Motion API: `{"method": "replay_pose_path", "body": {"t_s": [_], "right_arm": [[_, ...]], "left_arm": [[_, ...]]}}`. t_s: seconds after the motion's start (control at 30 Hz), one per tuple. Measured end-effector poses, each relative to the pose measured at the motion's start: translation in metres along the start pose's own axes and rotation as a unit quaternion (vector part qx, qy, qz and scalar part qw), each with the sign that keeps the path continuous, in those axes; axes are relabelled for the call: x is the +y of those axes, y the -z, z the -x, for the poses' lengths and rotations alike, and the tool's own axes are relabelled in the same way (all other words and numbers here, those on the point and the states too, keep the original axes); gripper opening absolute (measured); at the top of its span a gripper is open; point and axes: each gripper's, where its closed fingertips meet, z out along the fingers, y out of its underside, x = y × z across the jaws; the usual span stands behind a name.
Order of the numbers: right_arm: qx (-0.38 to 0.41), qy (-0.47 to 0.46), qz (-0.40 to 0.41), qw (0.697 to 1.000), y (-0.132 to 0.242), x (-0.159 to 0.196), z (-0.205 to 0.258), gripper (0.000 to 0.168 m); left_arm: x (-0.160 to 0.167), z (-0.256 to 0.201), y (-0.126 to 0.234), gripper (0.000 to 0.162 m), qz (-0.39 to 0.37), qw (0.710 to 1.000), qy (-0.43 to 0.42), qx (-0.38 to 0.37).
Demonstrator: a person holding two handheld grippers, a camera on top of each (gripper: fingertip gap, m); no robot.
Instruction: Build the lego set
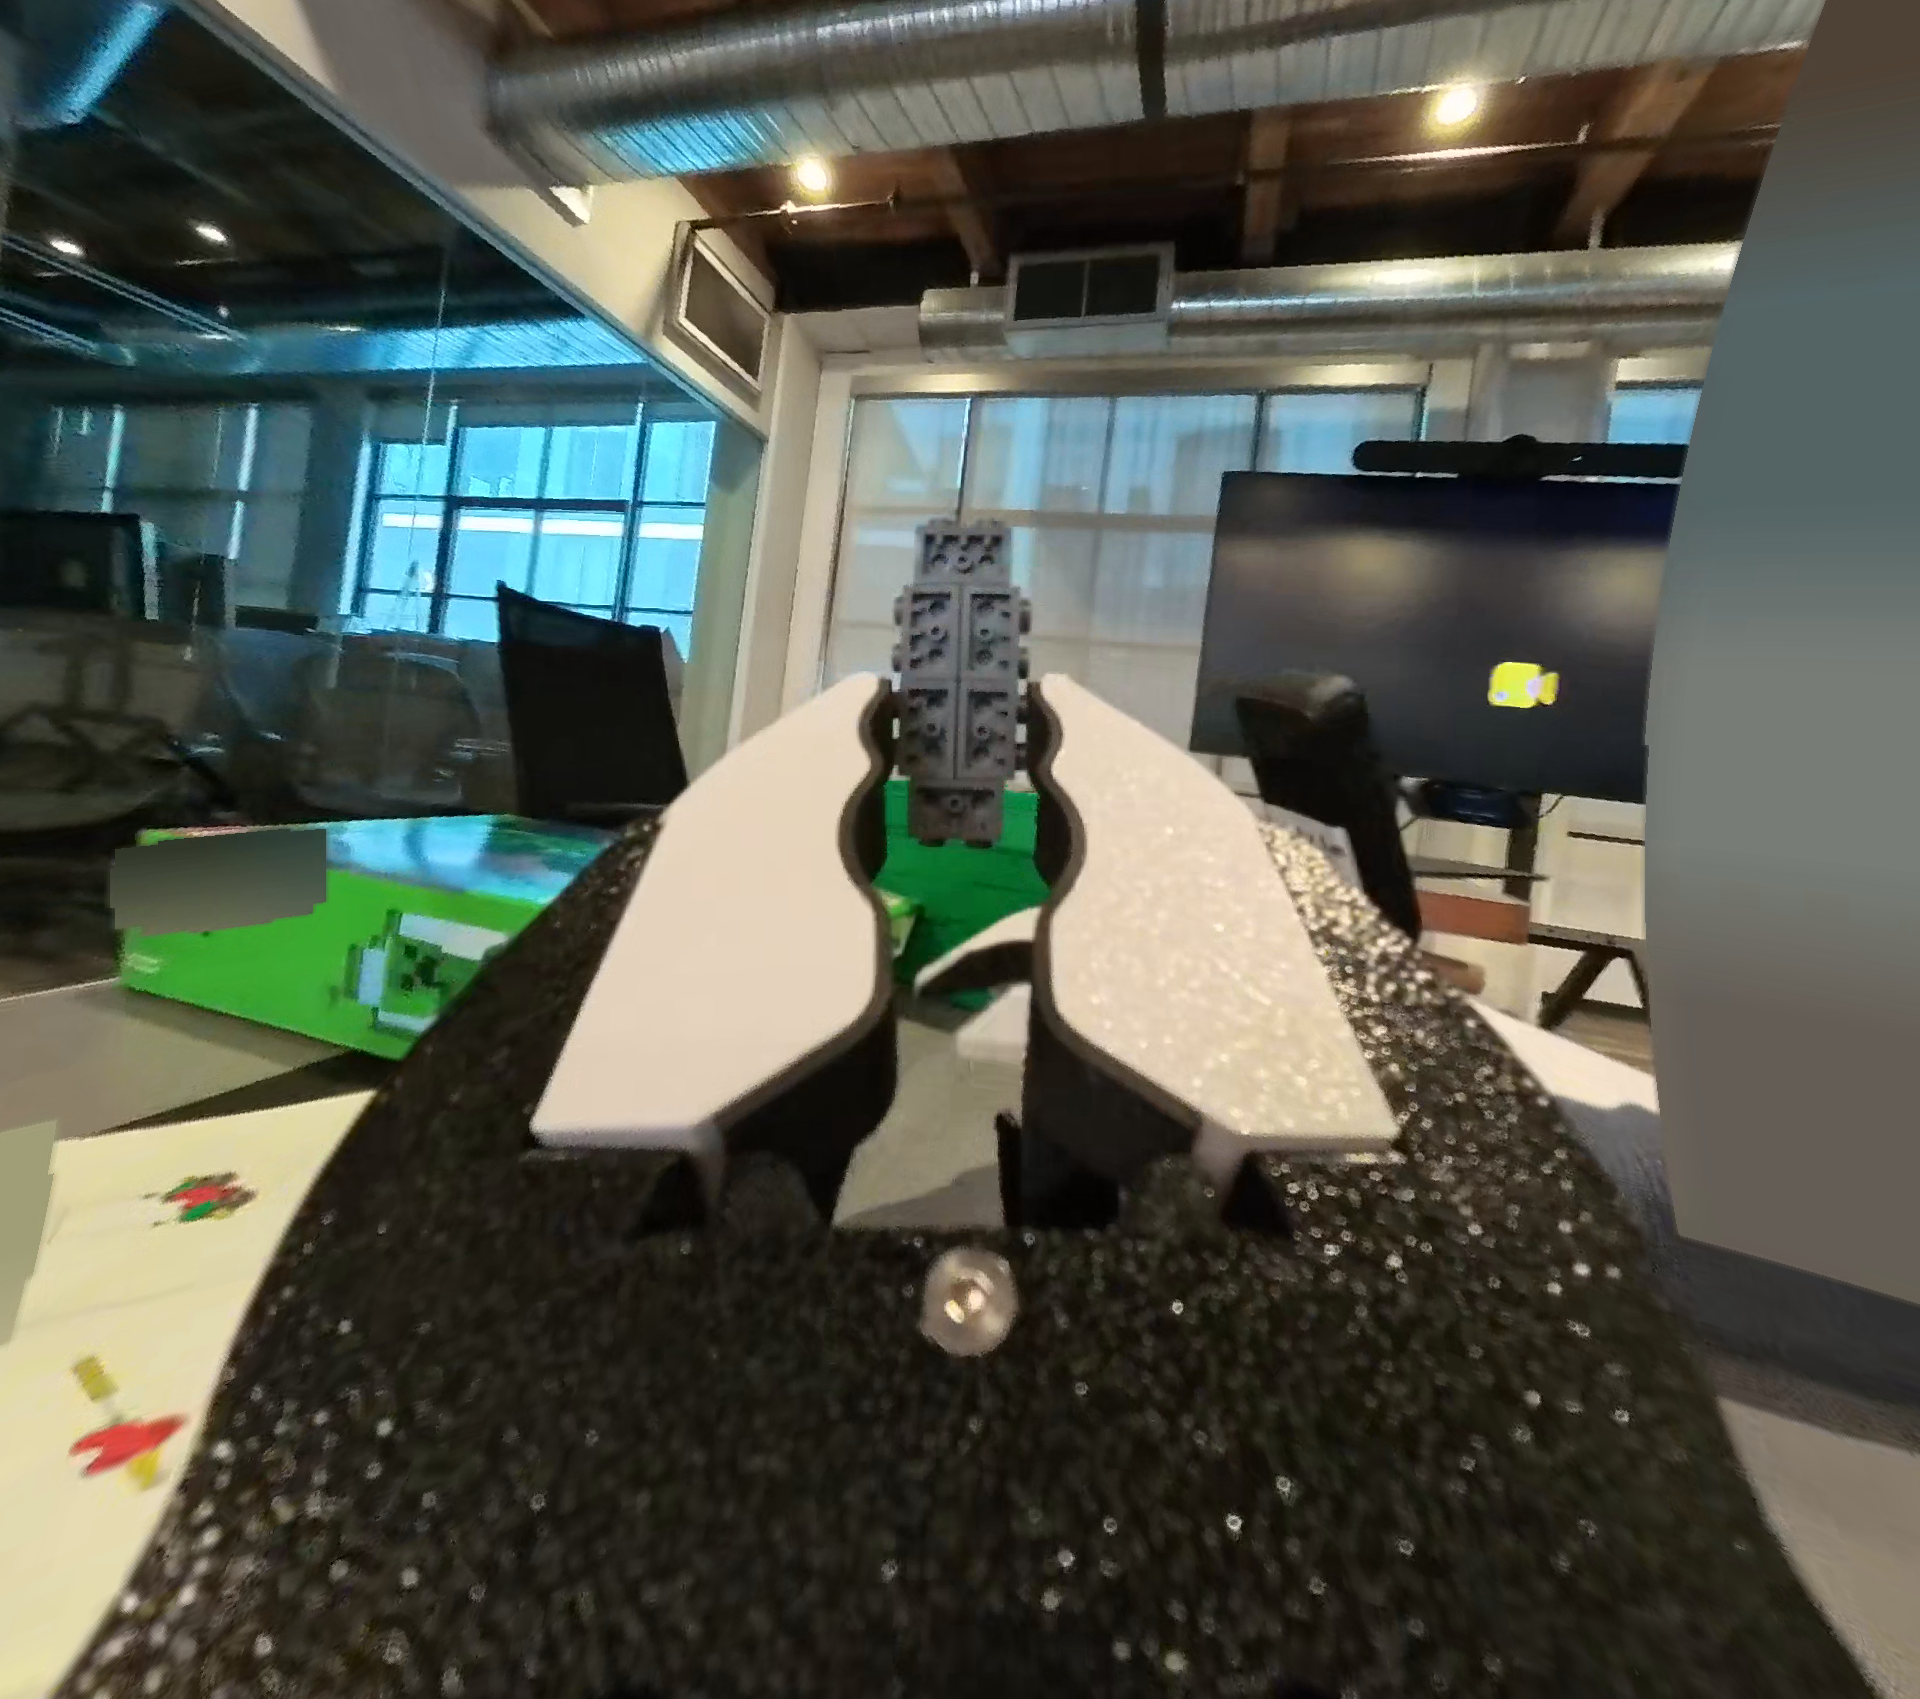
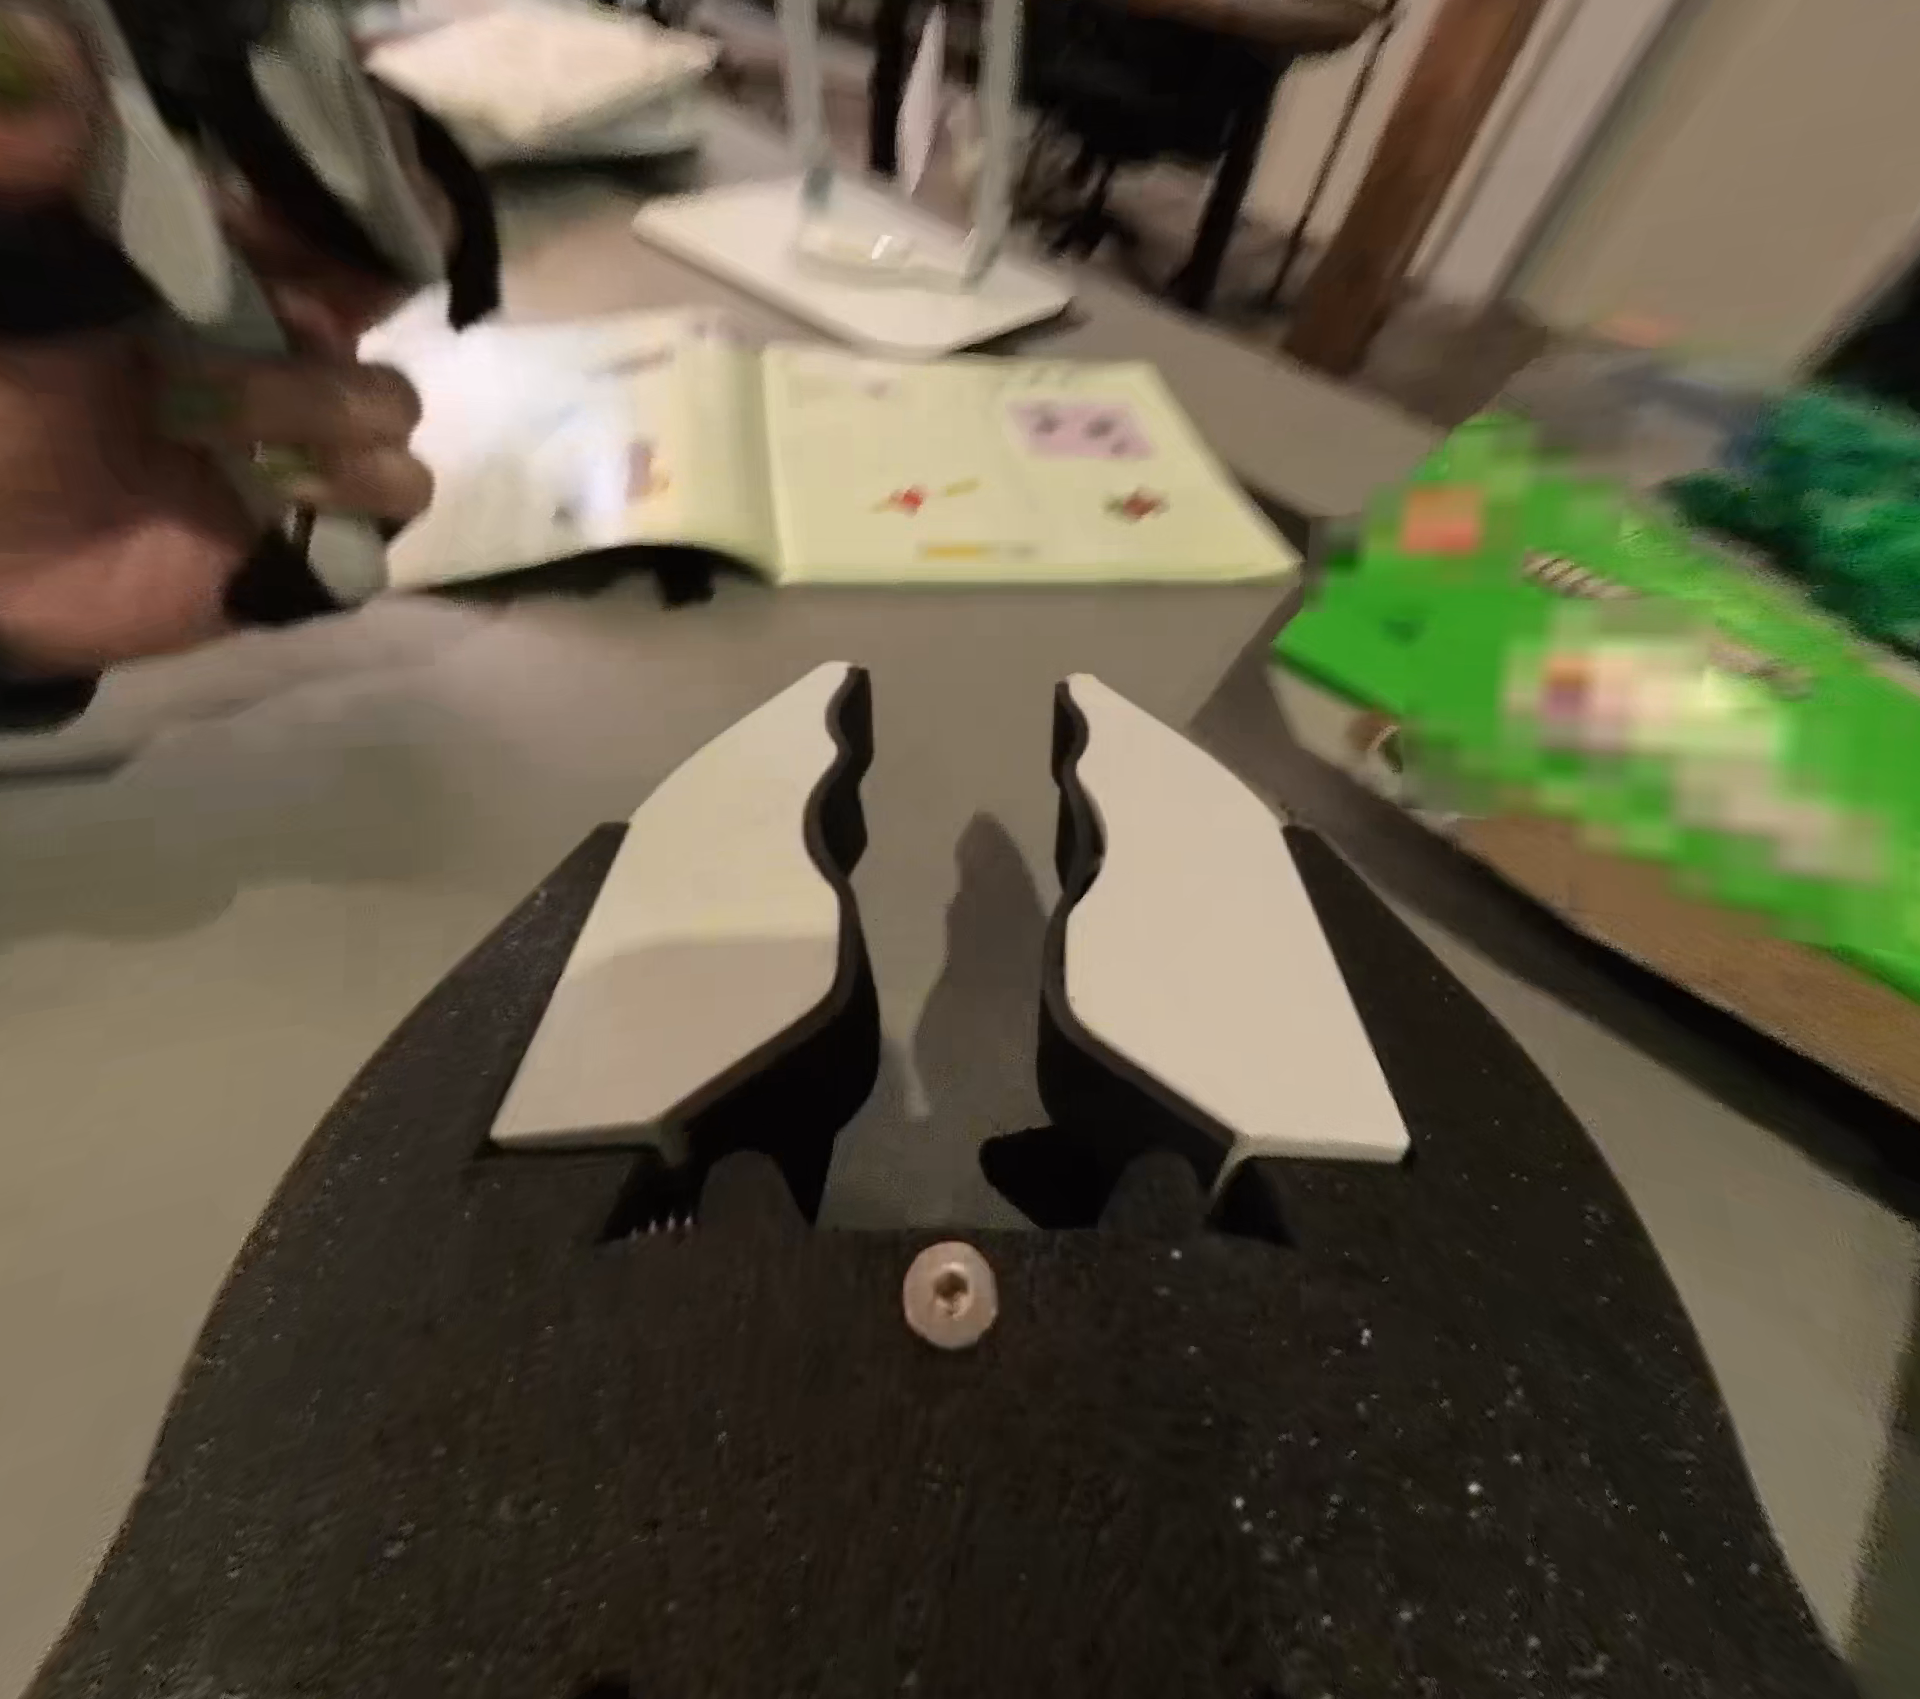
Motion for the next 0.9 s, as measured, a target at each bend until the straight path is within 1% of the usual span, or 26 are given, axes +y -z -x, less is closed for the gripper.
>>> {"method": "replay_pose_path", "body": {"t_s": [0.1,0.17,0.23,0.3,0.4,0.53,0.6,0.63,0.73,0.8,0.9], "right_arm": [[0.061,0.012,-0.07,0.996,-0.008,-0.016,-0.025,0.028],[0.081,0.028,-0.088,0.992,-0.017,-0.025,-0.036,0.025],[0.088,0.02,-0.093,0.992,-0.025,-0.027,-0.039,0.02],[0.069,-0.006,-0.091,0.993,-0.026,-0.028,-0.029,0.022],[0.05,0.001,-0.084,0.995,-0.024,-0.023,-0.014,0.022],[0.017,-0.003,-0.059,0.998,-0.031,-0.015,-0.005,0.023],[0.013,-0.002,-0.058,0.998,-0.03,-0.015,-0.005,0.022],[0.013,-0.002,-0.058,0.998,-0.03,-0.014,-0.006,0.022],[0.0,-0.018,-0.064,0.998,-0.026,-0.013,-0.008,0.022],[0.005,-0.039,-0.078,0.996,-0.022,-0.015,-0.014,0.022],[-0.002,-0.062,-0.081,0.995,-0.019,-0.015,-0.016,0.024]], "left_arm": [[0.012,0.001,-0.012,0.024,-0.004,0.999,0.029,0.019],[0.025,-0.007,-0.013,0.024,0.023,0.999,0.03,0.028],[0.033,-0.013,-0.011,0.024,0.051,0.998,0.022,0.031],[0.035,-0.014,-0.009,0.024,0.069,0.998,0.003,0.013],[0.03,-0.004,-0.002,0.023,0.067,0.997,-0.02,-0.029],[0.028,0.016,0.008,0.024,0.079,0.993,-0.027,-0.085],[0.029,0.022,0.01,0.024,0.081,0.991,-0.022,-0.1],[0.029,0.023,0.01,0.024,0.079,0.992,-0.016,-0.101],[0.026,0.012,0.006,0.024,0.05,0.997,0.004,-0.055],[0.03,0.011,0.005,0.024,0.057,0.997,0.012,-0.048],[0.034,0.007,0.005,0.024,0.076,0.996,-0.005,-0.046]]}}
